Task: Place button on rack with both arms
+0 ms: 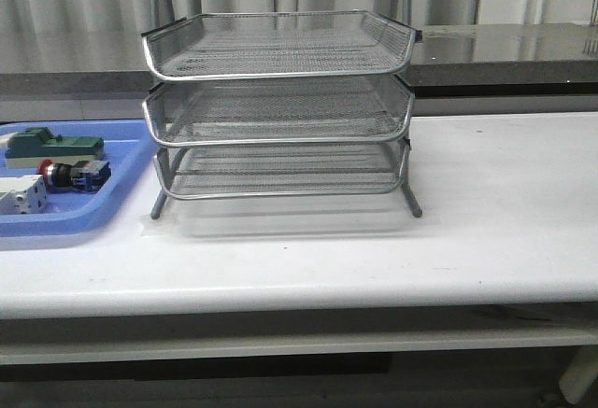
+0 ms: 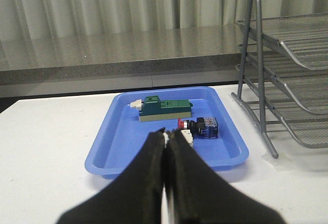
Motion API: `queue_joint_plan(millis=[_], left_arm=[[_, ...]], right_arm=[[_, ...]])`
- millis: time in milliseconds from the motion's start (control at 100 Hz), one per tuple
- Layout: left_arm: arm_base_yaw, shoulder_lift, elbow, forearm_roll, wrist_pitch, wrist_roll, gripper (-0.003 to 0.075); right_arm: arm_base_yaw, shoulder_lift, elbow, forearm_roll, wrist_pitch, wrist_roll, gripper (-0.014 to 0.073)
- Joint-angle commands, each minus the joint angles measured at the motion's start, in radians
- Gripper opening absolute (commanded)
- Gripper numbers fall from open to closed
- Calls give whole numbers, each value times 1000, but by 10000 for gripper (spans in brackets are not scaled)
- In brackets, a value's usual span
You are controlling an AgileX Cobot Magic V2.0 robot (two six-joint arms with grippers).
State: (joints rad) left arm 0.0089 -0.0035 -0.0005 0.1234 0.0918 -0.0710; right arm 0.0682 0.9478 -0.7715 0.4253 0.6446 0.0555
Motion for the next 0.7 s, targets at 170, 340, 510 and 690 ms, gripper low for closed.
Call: queue_joint_plan(millis=[170, 340, 510, 690], left_arm=[[-1, -35, 49, 0, -82, -12, -20], [-1, -35, 49, 0, -82, -12, -20], [-1, -35, 49, 0, -82, -12, -20], [-1, -35, 49, 0, -82, -12, -20]], right_arm=[[-5, 171, -35, 470, -142, -347, 487], [-5, 316, -35, 787, -162, -652, 487], [-3, 458, -40, 1030, -140, -864, 487], [22, 594, -74, 1182, -113, -1017, 487]])
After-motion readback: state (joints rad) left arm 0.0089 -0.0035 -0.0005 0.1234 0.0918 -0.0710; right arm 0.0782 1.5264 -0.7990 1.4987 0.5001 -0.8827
